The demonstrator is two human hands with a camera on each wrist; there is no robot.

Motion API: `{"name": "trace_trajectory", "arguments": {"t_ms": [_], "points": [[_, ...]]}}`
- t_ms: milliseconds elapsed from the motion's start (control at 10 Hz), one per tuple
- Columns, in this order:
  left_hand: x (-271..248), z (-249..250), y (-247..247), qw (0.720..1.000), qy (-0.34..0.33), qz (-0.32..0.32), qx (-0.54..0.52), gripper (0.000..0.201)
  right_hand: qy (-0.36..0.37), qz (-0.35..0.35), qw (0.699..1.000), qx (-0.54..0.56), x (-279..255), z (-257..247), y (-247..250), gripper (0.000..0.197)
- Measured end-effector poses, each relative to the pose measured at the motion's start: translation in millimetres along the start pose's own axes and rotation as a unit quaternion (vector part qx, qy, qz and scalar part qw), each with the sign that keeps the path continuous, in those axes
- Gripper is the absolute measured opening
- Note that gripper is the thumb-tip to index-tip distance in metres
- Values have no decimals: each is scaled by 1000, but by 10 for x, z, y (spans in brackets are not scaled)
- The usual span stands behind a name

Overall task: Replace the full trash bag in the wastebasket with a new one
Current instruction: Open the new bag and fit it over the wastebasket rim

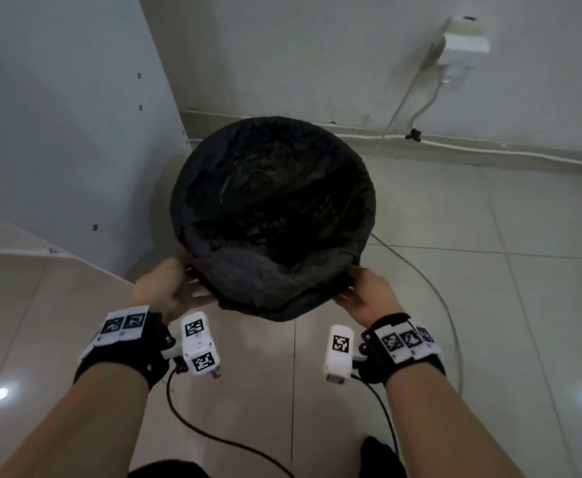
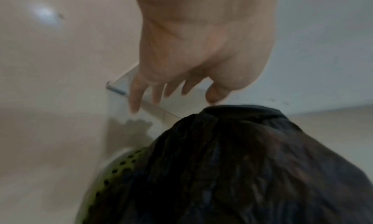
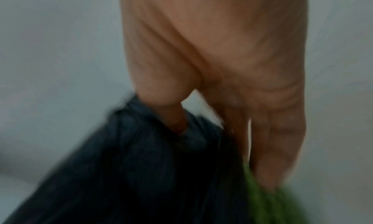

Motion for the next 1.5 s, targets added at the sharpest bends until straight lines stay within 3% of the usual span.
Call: {"name": "trace_trajectory", "arguments": {"t_ms": [100,200,300,400,500,600,700,800,900,1000,1100,1300,1400,1500], "points": [[62,-1,13,999,-27,-20,-40,38,70,-41,970,228,27,-48,24,32],[12,24,131,991,-41,-30,-125,54,79,-39,946,313,-6,-73,82,41],[-47,107,130,996,-70,11,-52,41,35,73,994,67,-10,-68,141,31],[-199,406,-16,985,-167,39,22,51,114,194,974,-4,-117,-209,185,37],[-249,505,-316,951,-222,5,213,57,93,40,995,-6,-181,-368,-68,51],[-193,467,-481,895,-286,23,342,63,51,-11,997,51,-111,-474,-230,54],[-165,668,-551,876,-276,47,392,58,67,13,994,86,72,-529,-187,38],[-98,847,-641,861,-281,46,422,56,113,-28,982,149,216,-460,-117,28],[38,902,-577,853,-276,52,439,55,79,-49,973,211,244,-461,-71,26],[80,954,-560,864,-251,59,432,63,26,-48,965,258,278,-491,-124,42],[10,883,-570,879,-262,86,389,86,52,-37,961,267,320,-391,-97,36],[0,584,-603,817,-335,53,466,62,42,-61,979,190,389,-408,-125,35],[96,731,-592,804,-338,60,485,63,63,-33,978,194,407,-401,-140,39],[117,697,-549,806,-332,81,484,83,73,-61,964,249,401,-347,-61,39]]}}
Point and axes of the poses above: each hand's wrist, its own x-axis towards the middle knuckle, its own y-axis out of the back of the hand, z = x × y, the point moved 1 cm from there along x, towards the middle knuckle, and after that the axes turned 10 degrees about -z, right-handed, at the moved point
